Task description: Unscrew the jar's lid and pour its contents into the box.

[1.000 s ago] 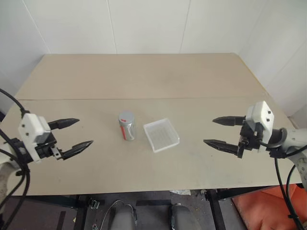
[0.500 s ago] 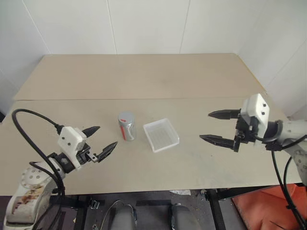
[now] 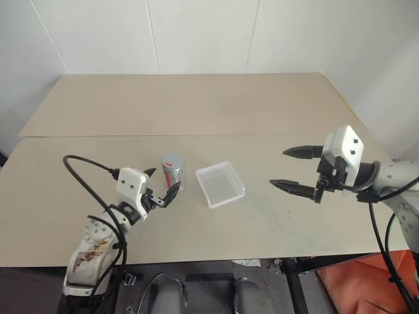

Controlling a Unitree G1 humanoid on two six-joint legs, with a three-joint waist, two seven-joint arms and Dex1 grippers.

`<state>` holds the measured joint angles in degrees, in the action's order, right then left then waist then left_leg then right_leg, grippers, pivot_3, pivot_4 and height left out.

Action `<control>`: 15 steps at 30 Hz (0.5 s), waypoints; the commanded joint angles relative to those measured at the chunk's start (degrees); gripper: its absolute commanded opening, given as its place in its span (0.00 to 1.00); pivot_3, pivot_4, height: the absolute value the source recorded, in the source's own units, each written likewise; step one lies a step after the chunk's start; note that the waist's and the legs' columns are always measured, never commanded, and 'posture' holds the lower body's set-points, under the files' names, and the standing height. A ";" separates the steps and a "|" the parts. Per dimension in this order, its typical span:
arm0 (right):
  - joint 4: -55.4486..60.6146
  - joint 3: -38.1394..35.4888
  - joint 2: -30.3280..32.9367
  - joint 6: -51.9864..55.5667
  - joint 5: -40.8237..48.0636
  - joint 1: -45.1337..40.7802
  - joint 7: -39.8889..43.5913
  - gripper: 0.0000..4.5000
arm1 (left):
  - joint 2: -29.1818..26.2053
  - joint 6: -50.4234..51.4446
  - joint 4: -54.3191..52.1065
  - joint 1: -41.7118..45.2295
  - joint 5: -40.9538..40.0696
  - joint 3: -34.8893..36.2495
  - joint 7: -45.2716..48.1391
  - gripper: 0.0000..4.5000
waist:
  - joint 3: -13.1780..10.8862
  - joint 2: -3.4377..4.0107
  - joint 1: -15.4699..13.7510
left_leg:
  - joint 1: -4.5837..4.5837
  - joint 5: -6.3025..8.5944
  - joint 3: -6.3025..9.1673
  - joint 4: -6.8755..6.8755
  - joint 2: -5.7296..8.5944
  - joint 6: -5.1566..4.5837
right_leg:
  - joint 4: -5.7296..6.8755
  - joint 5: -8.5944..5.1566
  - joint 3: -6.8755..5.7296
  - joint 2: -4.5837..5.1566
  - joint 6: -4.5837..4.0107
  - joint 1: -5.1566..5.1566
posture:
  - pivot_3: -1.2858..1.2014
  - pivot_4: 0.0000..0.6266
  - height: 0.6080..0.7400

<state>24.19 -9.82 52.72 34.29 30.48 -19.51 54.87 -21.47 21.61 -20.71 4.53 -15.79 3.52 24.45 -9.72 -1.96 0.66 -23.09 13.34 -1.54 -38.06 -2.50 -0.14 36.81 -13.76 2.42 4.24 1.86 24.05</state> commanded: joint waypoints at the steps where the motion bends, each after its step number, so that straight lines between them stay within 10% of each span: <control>1: 1.24 -1.02 0.36 -1.73 0.05 -1.30 -0.04 1.00 | 1.81 -4.57 3.72 2.70 2.73 -1.23 -1.65 0.99 | 0.00 0.00 -0.03 | -0.01 0.00 0.00 0.00 0.01 0.00 | 0.00 0.00 0.00 0.01 0.00 0.00 | 0.52 0.24 1.00; 15: 0.89 -0.17 0.06 -2.06 1.41 -1.81 2.83 1.00 | 5.51 -12.47 11.26 5.80 5.71 -2.19 -2.53 0.99 | 0.00 0.00 -0.03 | -0.04 0.00 0.03 -0.03 0.02 0.00 | 0.01 0.01 -0.01 0.02 0.01 0.01 | 0.52 0.24 1.00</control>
<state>24.14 -9.47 52.70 33.91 31.58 -20.01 57.41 -16.16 11.22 -9.24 9.33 -10.39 1.38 21.91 -9.72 -1.96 0.63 -23.13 13.33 -1.51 -38.09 -2.48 -0.14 36.83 -13.74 2.41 4.26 1.87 24.06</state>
